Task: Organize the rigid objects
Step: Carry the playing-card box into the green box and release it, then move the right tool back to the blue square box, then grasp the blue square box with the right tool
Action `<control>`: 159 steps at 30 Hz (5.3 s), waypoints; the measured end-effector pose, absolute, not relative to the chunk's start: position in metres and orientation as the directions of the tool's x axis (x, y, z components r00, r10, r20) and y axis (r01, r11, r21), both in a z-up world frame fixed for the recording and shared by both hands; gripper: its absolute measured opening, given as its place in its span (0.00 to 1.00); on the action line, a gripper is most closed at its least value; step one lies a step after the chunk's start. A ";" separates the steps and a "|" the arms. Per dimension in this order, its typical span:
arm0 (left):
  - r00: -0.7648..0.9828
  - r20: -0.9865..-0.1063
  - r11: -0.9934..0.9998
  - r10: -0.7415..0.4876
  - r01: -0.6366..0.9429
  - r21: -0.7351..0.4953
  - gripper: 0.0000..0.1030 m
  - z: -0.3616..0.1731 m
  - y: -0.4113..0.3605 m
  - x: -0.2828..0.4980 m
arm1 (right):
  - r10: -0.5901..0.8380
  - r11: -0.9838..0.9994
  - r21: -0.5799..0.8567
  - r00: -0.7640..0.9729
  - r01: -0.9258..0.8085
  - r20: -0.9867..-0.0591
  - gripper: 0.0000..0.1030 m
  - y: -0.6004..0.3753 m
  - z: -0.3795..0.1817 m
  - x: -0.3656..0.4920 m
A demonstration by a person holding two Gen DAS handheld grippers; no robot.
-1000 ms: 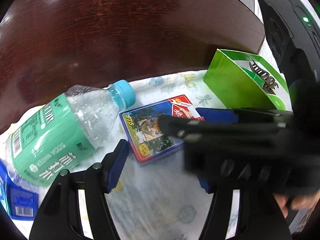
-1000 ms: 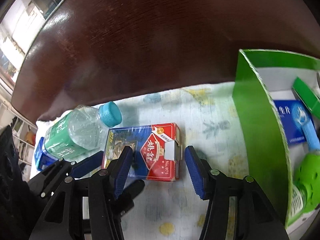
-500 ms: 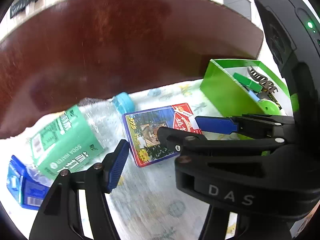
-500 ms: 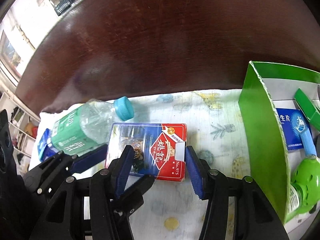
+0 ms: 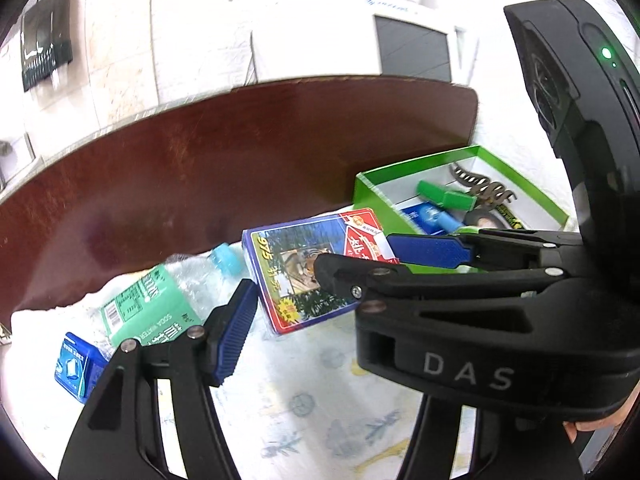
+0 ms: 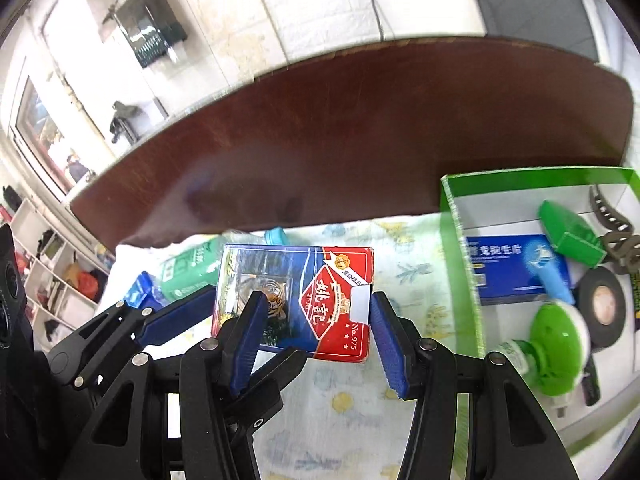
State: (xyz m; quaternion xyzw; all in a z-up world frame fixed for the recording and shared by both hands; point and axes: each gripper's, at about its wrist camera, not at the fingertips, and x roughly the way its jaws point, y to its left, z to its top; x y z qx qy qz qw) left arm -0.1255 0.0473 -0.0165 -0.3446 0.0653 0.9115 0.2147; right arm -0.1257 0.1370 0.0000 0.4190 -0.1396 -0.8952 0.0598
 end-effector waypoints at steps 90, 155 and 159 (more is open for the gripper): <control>-0.585 -0.670 -0.778 0.457 -0.627 0.018 0.60 0.002 0.197 -0.127 | -0.010 -0.875 0.360 -0.732 -0.322 -0.681 0.53 0.332 0.019 -0.051; -0.599 -0.713 -0.929 0.366 -0.188 -0.319 0.38 -0.073 -0.167 -0.124 | -0.601 -0.783 0.616 -0.355 0.082 -0.716 0.53 -0.033 -0.060 -0.206; -0.614 -0.715 -0.940 0.334 -0.155 -0.305 0.38 -0.076 -0.170 -0.129 | -0.571 -0.809 0.580 -0.370 0.100 -0.733 0.53 -0.037 -0.057 -0.207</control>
